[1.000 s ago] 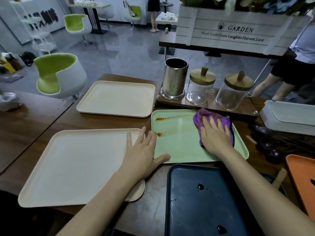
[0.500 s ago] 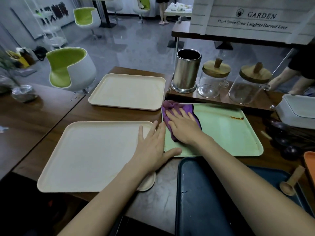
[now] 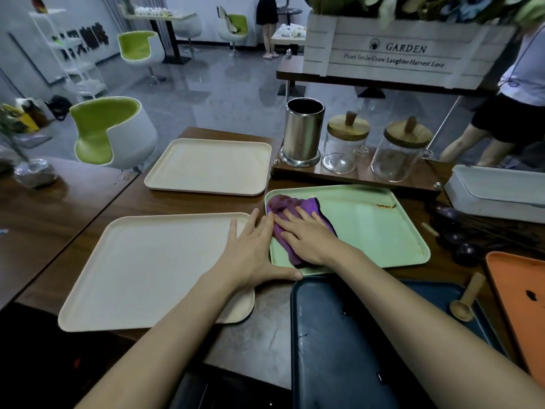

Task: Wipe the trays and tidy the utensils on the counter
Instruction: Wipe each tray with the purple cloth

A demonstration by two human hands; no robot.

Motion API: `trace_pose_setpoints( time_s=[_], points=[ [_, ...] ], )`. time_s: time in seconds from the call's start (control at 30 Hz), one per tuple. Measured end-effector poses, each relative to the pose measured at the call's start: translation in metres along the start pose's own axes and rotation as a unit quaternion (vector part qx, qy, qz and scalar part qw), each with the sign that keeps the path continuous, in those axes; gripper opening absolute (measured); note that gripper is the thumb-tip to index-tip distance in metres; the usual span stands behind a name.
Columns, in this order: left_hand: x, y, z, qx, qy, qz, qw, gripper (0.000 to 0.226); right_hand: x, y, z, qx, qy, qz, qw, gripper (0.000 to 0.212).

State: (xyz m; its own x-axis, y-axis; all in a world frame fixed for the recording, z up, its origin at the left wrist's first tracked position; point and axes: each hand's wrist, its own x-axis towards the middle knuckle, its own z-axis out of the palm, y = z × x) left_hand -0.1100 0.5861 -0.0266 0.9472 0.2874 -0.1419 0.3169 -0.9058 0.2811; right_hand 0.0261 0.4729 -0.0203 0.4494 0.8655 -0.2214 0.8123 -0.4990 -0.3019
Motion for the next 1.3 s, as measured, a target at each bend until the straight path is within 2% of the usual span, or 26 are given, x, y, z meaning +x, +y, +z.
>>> trace_pose_setpoints(
  time_s=[0.23, 0.4, 0.53, 0.63, 0.73, 0.87, 1.0, 1.17, 1.3],
  points=[
    [-0.001, 0.000, 0.001, 0.063, 0.056, 0.015, 0.996, 0.146, -0.033, 0.006, -0.009, 0.041, -0.063, -0.046, 0.996, 0.049],
    [-0.001, -0.002, 0.001, 0.034, 0.039, 0.024, 0.998, 0.140, -0.054, 0.007, -0.012, 0.109, -0.096, -0.058, 0.988, 0.045],
    [-0.001, -0.004, 0.000, 0.026, 0.019, 0.018, 0.999, 0.142, -0.067, 0.012, -0.013, 0.134, -0.088, -0.068, 0.985, 0.042],
    [-0.003, 0.000, -0.002, 0.014, 0.007, 0.010, 1.000, 0.140, -0.077, 0.026, -0.016, 0.138, -0.078, -0.062, 0.985, 0.051],
    [-0.007, 0.003, -0.004, -0.001, 0.003, -0.001, 1.000, 0.141, -0.090, 0.051, -0.021, 0.132, -0.050, -0.041, 0.989, 0.041],
    [-0.013, 0.002, -0.002, -0.019, 0.011, -0.012, 1.000, 0.138, -0.097, 0.070, -0.022, 0.123, -0.040, -0.022, 0.991, 0.040],
    [-0.016, -0.005, 0.004, -0.021, 0.028, -0.008, 0.999, 0.137, -0.096, 0.065, -0.022, 0.091, -0.048, -0.027, 0.994, 0.044],
    [-0.011, -0.010, 0.007, 0.007, 0.038, -0.001, 0.999, 0.148, -0.074, 0.016, -0.008, 0.059, -0.071, -0.083, 0.992, 0.054],
    [-0.015, -0.009, 0.008, -0.041, 0.054, 0.005, 0.998, 0.144, -0.066, 0.001, 0.000, 0.060, -0.055, -0.072, 0.994, 0.046]
  ],
)
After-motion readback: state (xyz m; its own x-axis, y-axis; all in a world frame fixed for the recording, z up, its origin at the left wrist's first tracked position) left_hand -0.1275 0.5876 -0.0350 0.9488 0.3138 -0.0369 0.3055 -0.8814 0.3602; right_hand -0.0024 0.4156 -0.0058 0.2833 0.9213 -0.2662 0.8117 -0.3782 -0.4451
